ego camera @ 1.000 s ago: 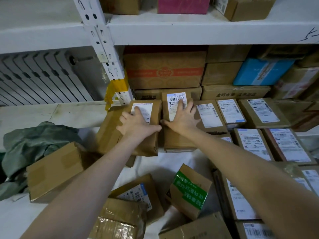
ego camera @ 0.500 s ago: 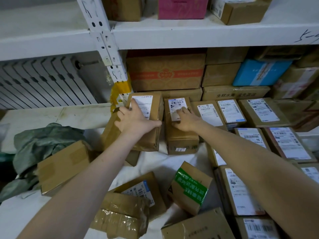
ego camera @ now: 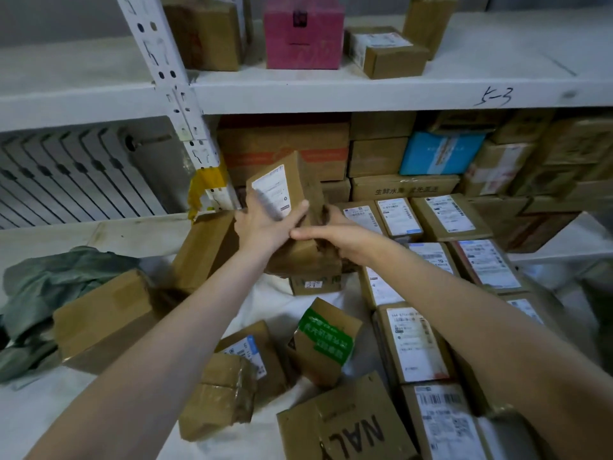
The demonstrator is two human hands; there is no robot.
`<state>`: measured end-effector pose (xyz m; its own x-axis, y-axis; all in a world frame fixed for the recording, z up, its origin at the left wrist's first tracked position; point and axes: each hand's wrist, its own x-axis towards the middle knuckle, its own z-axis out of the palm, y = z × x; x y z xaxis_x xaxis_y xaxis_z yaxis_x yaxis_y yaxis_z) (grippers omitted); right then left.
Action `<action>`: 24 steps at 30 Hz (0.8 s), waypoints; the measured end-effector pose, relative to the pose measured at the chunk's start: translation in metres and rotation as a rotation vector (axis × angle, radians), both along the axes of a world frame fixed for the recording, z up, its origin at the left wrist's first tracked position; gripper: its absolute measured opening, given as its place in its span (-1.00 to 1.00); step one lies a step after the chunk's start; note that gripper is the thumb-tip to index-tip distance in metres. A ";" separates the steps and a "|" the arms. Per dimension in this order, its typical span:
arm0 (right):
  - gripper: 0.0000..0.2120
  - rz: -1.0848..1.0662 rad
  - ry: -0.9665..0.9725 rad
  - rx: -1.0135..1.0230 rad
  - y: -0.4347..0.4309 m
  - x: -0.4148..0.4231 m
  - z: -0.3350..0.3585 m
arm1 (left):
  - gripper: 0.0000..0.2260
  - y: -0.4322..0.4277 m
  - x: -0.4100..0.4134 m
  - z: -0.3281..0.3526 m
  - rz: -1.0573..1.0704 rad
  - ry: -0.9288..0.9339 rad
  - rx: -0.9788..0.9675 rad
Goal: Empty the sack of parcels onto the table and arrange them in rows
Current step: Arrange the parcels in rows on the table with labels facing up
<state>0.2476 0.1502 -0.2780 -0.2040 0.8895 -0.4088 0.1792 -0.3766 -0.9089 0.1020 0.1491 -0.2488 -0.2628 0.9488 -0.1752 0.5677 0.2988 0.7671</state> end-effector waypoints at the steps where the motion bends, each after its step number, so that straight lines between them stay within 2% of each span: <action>1: 0.14 -0.047 -0.015 0.006 -0.003 0.008 0.000 | -0.09 -0.003 -0.001 -0.002 -0.017 -0.138 0.021; 3: -0.04 -0.117 0.003 -0.013 -0.013 0.029 -0.002 | -0.18 -0.014 0.000 -0.008 -0.018 -0.327 -0.007; 6: -0.38 -0.224 0.119 -0.114 -0.036 0.058 -0.002 | -0.17 -0.048 0.014 -0.024 -0.128 -0.254 -0.154; 8: -0.54 -0.289 0.165 -0.146 -0.053 0.075 -0.003 | -0.01 -0.073 0.030 -0.043 -0.222 -0.184 -0.313; 10: -0.53 -0.333 0.173 -0.144 -0.062 0.087 -0.005 | 0.18 -0.092 0.041 -0.061 -0.322 0.049 -0.486; 12: -0.47 -0.333 0.158 -0.168 -0.072 0.099 -0.008 | 0.24 -0.113 0.044 -0.080 -0.434 0.399 -0.516; 13: -0.47 -0.324 0.152 -0.188 -0.079 0.103 -0.009 | 0.24 -0.124 0.043 -0.084 -0.478 0.514 -0.486; 15: -0.44 -0.302 0.155 -0.230 -0.092 0.111 -0.012 | 0.17 -0.137 0.040 -0.092 -0.488 0.575 -0.409; 17: -0.43 -0.291 0.154 -0.261 -0.103 0.117 -0.014 | 0.10 -0.136 0.033 -0.088 -0.397 0.510 -0.371; 20: -0.57 -0.311 0.152 -0.322 -0.118 0.125 -0.014 | 0.02 -0.124 0.016 -0.064 -0.131 0.224 -0.348; 22: -0.54 -0.290 0.140 -0.346 -0.125 0.125 -0.014 | 0.00 -0.120 0.003 -0.046 0.065 0.039 -0.270; 24: -0.49 -0.262 0.121 -0.355 -0.129 0.119 -0.015 | 0.03 -0.119 -0.006 -0.032 0.198 -0.063 -0.176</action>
<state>0.3667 0.0215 -0.2934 -0.0561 0.7264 -0.6850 -0.0633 -0.6873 -0.7237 0.0965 0.0303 -0.2813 -0.4235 0.8336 -0.3545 0.4374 0.5309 0.7259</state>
